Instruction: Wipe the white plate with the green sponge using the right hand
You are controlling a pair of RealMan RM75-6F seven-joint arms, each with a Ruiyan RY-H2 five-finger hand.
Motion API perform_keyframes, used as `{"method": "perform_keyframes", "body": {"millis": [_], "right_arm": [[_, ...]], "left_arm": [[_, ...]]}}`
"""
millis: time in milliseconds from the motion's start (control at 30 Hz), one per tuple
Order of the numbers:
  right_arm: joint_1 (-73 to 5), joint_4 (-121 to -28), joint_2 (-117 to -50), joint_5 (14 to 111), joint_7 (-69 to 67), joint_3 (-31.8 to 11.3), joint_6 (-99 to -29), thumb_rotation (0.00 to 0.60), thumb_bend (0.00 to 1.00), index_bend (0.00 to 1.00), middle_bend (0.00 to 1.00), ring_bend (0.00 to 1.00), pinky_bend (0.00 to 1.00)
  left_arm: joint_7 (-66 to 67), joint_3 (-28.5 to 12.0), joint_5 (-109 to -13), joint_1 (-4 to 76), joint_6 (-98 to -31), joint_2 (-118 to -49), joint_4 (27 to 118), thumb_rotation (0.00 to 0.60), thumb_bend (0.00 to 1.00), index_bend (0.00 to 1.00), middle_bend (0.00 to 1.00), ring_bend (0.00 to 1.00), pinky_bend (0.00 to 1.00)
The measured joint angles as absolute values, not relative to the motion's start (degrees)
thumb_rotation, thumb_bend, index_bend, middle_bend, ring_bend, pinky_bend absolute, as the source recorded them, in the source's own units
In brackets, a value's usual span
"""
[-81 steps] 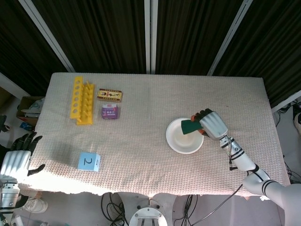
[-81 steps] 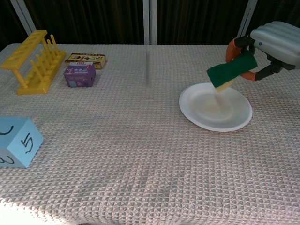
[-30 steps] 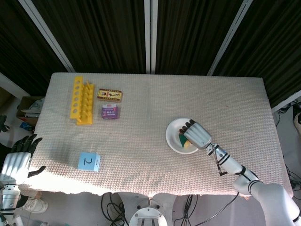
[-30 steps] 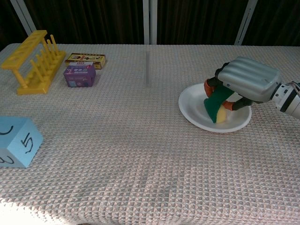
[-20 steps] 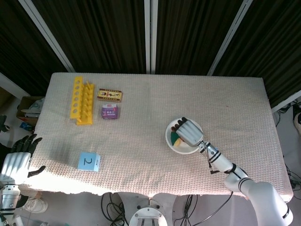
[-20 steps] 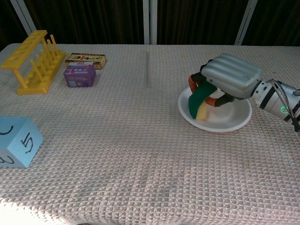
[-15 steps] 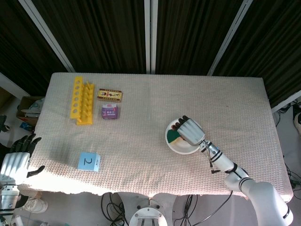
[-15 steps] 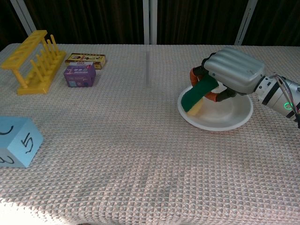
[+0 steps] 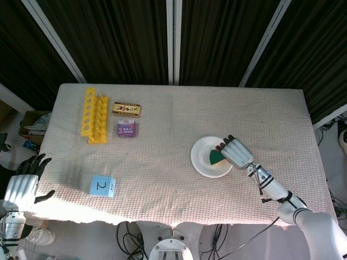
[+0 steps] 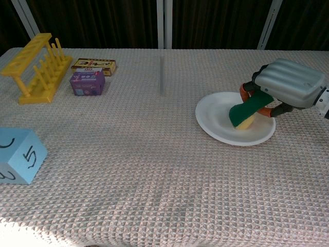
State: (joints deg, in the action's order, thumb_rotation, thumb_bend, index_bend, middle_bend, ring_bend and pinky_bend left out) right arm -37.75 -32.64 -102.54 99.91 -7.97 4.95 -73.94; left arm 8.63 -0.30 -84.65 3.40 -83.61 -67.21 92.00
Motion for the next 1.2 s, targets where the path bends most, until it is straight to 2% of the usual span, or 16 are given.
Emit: {"method": "perform_keyframes", "body": {"millis": [567,733,867,1033,1200], "right_arm": [[-42.4,-27.2,-111.7,99.4,-10.1,2.4,-74.9,0.600,0.48,1.00,0.64,0.49,0.42],[-42.5,-26.7,-111.5,98.6,-10.7,0.9,-78.0,0.600,0.48,1.00,0.64,0.49,0.42],[-41.8,-26.8,-108.9,96.3,-11.1,-1.0,-79.2,0.600,0.48,0.99,0.64,0.49,0.42],[-41.2,-26.6,-107.1,92.3,-11.7,-3.5,-76.4,0.600,0.48,0.97,0.64,0.48,0.42],[-41.5,-25.2,-107.7,88.0,-12.9,-6.4,-69.6,0.600,0.47,0.91,0.63,0.47,0.41]], "left_arm": [[7.5,0.0,-84.5,2.5,-84.5,-67.3,91.1,0.600,0.11,0.15,0.07,0.07,0.14],[7.1,0.0,-84.8,2.2,-85.0,-67.0,90.9,0.600,0.11,0.15,0.07,0.07,0.14],[7.0,-0.1,-84.6,2.2,-85.0,-67.0,90.8,0.600,0.11,0.15,0.07,0.07,0.14],[7.3,-0.1,-85.2,2.6,-84.7,-67.4,90.9,0.600,0.11,0.15,0.07,0.07,0.14],[8.0,-0.2,-85.3,2.8,-84.5,-67.3,91.6,0.600,0.11,0.15,0.07,0.07,0.14]]}}
